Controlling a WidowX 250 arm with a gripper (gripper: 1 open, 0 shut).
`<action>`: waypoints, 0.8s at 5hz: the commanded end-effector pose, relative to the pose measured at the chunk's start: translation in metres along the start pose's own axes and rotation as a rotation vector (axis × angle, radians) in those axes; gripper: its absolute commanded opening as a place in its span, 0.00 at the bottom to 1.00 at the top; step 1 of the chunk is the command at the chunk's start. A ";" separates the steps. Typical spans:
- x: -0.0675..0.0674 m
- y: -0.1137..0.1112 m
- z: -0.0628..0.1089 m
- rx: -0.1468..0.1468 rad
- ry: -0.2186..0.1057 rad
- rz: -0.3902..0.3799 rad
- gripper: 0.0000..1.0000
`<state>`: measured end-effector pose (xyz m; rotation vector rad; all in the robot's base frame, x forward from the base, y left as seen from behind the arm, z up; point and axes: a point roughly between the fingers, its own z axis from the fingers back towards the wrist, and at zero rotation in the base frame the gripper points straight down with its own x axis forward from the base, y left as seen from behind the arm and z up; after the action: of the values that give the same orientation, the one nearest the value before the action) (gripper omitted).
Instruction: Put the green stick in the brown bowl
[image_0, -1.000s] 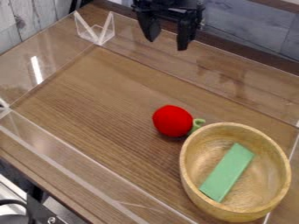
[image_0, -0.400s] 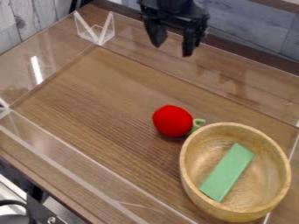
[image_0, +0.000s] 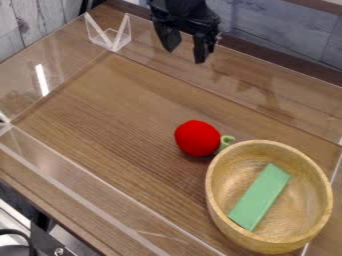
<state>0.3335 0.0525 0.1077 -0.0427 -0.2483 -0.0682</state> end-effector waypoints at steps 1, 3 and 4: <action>0.002 0.001 0.008 0.005 -0.060 -0.041 1.00; 0.023 -0.036 0.045 0.005 -0.101 -0.082 1.00; 0.015 -0.047 0.051 0.003 -0.107 -0.083 1.00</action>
<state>0.3303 0.0057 0.1447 -0.0475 -0.3023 -0.1480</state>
